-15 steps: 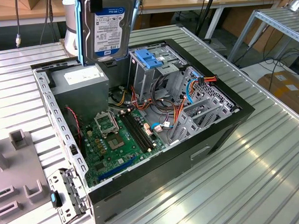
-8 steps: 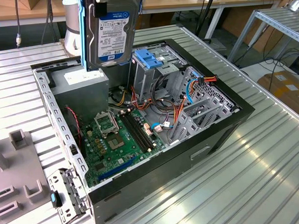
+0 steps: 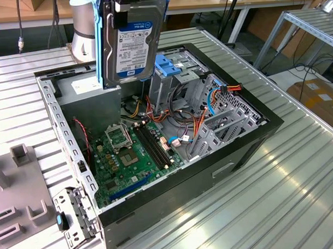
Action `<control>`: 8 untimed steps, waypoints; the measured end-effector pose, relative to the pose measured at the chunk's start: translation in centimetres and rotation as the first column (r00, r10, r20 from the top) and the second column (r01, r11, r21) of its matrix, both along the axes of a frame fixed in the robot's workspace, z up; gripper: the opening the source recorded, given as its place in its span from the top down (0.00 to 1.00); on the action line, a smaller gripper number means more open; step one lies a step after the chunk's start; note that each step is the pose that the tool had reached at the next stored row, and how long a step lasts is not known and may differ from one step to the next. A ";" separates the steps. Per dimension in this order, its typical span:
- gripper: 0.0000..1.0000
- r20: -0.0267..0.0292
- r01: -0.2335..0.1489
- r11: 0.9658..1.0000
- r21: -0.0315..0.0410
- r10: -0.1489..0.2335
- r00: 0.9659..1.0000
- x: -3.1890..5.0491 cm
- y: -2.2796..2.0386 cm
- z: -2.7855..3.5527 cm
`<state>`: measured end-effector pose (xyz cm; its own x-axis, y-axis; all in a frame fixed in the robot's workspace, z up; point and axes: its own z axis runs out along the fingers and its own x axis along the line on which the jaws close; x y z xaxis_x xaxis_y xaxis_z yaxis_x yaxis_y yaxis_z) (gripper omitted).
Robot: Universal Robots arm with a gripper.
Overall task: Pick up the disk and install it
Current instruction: 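Insert the disk into the insertion slot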
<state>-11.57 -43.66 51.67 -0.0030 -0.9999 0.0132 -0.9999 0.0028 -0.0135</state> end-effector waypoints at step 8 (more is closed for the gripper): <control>0.63 0.000 0.000 1.000 -0.011 0.000 1.000 0.67 -2.48 -0.15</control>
<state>-10.89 -46.14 51.52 -0.0029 -0.9997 0.0244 -0.9999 0.0025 -0.0132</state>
